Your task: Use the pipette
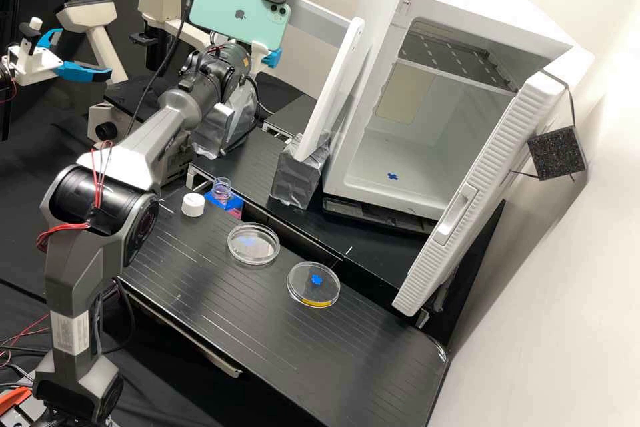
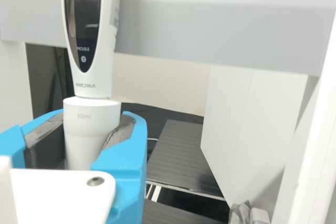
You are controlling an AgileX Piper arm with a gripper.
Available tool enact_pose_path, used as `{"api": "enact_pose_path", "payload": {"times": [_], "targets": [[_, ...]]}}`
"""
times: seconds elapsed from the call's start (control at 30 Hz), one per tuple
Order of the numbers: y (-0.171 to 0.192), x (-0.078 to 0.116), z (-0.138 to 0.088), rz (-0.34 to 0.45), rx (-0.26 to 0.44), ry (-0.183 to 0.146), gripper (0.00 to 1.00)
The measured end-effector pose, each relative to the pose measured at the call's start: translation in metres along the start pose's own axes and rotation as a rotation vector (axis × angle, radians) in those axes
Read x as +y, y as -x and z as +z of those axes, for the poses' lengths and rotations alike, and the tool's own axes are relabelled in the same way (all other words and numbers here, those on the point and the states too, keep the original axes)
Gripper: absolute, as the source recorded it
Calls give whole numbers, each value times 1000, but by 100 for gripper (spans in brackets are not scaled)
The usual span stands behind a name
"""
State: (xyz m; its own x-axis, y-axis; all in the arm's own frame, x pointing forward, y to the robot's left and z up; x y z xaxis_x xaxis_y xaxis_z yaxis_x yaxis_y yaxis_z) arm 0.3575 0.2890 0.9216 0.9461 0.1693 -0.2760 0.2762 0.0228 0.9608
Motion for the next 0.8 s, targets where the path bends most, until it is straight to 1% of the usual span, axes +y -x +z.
{"api": "enact_pose_path", "payload": {"times": [0.3, 0.37, 0.63, 0.67, 0.8], "targets": [[-6, -3, 8, -3, -18, -1, 0], [-6, -2, 10, -3, -24, 3, 0], [-7, -4, 13, -8, -30, 0, 0], [-7, -4, 13, -8, -30, 0, 100], [-7, -4, 13, -7, -31, 3, 100]]}}
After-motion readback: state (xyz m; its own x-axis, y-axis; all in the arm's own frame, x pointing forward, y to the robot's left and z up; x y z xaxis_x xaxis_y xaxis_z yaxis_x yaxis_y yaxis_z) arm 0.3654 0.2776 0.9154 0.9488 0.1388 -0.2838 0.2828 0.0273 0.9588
